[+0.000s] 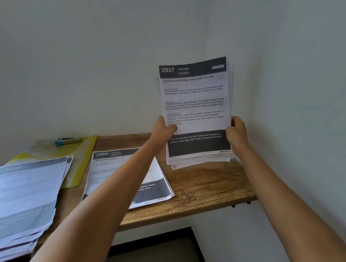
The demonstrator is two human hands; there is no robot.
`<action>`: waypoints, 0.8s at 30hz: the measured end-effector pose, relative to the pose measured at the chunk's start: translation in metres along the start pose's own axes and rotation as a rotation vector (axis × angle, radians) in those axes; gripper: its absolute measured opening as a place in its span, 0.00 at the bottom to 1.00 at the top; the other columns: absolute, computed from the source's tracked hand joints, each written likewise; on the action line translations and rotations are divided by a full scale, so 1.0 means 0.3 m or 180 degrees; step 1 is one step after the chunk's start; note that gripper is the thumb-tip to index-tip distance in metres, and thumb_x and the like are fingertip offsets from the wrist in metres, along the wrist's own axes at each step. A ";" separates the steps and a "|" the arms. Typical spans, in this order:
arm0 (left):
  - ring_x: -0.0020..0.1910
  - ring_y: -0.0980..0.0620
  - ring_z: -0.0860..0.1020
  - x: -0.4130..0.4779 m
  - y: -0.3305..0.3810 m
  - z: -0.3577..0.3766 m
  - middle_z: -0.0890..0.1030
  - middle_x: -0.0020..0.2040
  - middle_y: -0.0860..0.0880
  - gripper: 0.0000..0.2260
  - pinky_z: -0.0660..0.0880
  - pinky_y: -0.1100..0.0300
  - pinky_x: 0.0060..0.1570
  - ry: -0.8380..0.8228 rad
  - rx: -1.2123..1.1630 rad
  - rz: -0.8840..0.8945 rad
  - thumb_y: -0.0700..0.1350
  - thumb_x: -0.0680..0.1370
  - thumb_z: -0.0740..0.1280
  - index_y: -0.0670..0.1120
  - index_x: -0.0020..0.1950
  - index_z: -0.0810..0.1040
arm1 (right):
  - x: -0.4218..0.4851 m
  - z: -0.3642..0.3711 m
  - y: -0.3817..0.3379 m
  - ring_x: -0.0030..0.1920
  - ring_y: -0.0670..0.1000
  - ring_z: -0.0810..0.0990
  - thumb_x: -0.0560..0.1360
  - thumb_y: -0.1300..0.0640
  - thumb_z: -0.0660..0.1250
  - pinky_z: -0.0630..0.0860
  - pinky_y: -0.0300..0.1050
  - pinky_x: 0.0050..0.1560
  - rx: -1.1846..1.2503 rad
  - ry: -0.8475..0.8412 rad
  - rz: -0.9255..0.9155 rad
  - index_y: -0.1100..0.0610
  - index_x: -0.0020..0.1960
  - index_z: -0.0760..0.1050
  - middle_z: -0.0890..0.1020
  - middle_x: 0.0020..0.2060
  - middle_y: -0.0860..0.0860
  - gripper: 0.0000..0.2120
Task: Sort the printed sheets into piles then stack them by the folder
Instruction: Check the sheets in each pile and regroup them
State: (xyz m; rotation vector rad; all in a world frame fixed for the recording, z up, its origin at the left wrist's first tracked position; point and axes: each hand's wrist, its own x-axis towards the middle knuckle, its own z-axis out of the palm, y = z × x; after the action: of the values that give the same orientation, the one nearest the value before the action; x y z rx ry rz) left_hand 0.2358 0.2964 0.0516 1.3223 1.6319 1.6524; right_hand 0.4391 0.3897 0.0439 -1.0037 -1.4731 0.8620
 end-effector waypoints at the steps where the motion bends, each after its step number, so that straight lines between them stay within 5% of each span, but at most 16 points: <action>1: 0.56 0.46 0.80 0.000 0.010 -0.003 0.80 0.59 0.46 0.16 0.78 0.47 0.56 0.0004 -0.0062 0.0111 0.40 0.77 0.67 0.43 0.64 0.72 | -0.002 -0.004 -0.014 0.50 0.52 0.78 0.75 0.70 0.57 0.78 0.46 0.49 0.0013 -0.0078 -0.0030 0.58 0.57 0.71 0.79 0.52 0.53 0.14; 5: 0.51 0.47 0.82 -0.019 0.076 -0.008 0.79 0.57 0.48 0.17 0.81 0.48 0.49 0.0113 -0.0205 0.0247 0.49 0.78 0.67 0.45 0.63 0.67 | -0.018 -0.022 -0.053 0.48 0.46 0.77 0.74 0.69 0.56 0.75 0.41 0.42 0.0201 -0.0305 -0.0144 0.56 0.61 0.68 0.77 0.51 0.49 0.18; 14: 0.43 0.56 0.78 -0.040 0.145 0.029 0.77 0.56 0.48 0.08 0.75 0.65 0.33 0.0164 0.0126 0.0463 0.40 0.82 0.59 0.45 0.60 0.67 | -0.033 -0.058 -0.086 0.48 0.45 0.77 0.79 0.66 0.52 0.75 0.40 0.42 -0.0219 -0.0233 -0.0493 0.56 0.62 0.66 0.76 0.53 0.50 0.13; 22: 0.41 0.51 0.79 -0.052 0.169 0.037 0.78 0.56 0.43 0.13 0.76 0.61 0.28 -0.0114 0.0182 -0.0378 0.36 0.80 0.59 0.38 0.65 0.66 | -0.013 -0.122 -0.148 0.51 0.53 0.78 0.74 0.69 0.53 0.75 0.44 0.44 -0.1078 -0.0338 -0.0219 0.59 0.63 0.72 0.79 0.57 0.55 0.20; 24: 0.49 0.47 0.79 -0.073 0.140 0.043 0.75 0.55 0.44 0.17 0.77 0.59 0.34 -0.0101 0.0373 -0.0636 0.36 0.80 0.59 0.37 0.68 0.60 | -0.024 -0.119 -0.128 0.51 0.55 0.78 0.75 0.69 0.54 0.75 0.44 0.45 -0.1275 -0.0484 -0.0066 0.60 0.62 0.74 0.79 0.57 0.56 0.19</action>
State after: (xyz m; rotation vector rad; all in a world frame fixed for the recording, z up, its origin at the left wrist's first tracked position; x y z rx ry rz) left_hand 0.2686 0.2765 0.0823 1.1897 1.8018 1.4315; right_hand 0.4698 0.3681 0.0812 -1.2327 -1.8288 0.6510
